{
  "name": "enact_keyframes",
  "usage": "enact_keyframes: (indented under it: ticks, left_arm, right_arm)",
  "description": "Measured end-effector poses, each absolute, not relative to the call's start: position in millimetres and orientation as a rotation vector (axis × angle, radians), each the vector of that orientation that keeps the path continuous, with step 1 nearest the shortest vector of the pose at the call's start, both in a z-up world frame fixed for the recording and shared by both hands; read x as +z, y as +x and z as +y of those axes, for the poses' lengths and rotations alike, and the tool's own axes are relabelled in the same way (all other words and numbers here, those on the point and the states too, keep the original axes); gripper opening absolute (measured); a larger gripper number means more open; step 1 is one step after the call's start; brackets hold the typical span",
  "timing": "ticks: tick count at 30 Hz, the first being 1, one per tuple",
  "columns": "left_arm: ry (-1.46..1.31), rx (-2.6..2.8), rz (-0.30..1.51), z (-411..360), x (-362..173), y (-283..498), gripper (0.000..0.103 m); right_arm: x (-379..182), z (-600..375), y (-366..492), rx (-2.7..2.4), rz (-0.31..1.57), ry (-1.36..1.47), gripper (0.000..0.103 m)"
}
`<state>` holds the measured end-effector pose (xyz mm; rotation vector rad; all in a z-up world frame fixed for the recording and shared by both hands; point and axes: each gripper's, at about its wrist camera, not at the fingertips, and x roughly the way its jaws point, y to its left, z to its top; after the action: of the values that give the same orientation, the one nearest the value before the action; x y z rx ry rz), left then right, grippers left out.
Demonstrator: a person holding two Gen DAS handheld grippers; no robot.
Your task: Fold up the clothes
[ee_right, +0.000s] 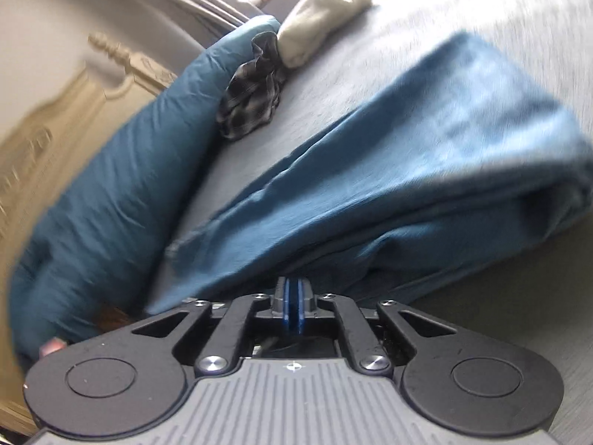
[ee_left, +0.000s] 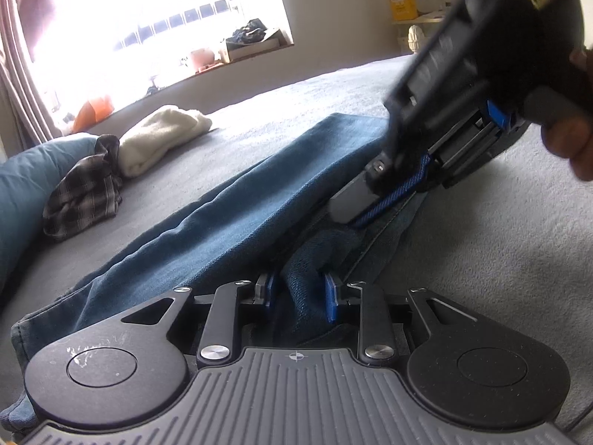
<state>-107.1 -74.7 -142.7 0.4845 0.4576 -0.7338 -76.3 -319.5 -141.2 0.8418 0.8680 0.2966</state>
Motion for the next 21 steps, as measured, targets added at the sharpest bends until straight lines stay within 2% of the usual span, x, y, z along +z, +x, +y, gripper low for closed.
enact_keyframes:
  ticks: [1, 2, 4, 14, 21]
  left_arm:
    - [0.484, -0.734, 0.455, -75, -143, -107, 0.027]
    - [0.485, -0.734, 0.451, -75, -143, -107, 0.027]
    - [0.491, -0.735, 0.444, -75, -144, -107, 0.027]
    - [0.543, -0.724, 0.397, -78, -149, -113, 0.027]
    - [0.534, -0.728, 0.397, -77, -148, -110, 0.027]
  right_arm:
    - [-143, -319, -73, 0.295, 0.895, 0.879, 0.020]
    - [-145, -319, -70, 0.293, 0.921, 0.916, 0.025]
    - [-151, -318, -63, 0.288, 0.960, 0.968, 0.028]
    - [-172, -322, -57, 0.216, 0.994, 1.138, 0.026]
    - [-163, -315, -60, 0.226, 0.921, 1.056, 0.015]
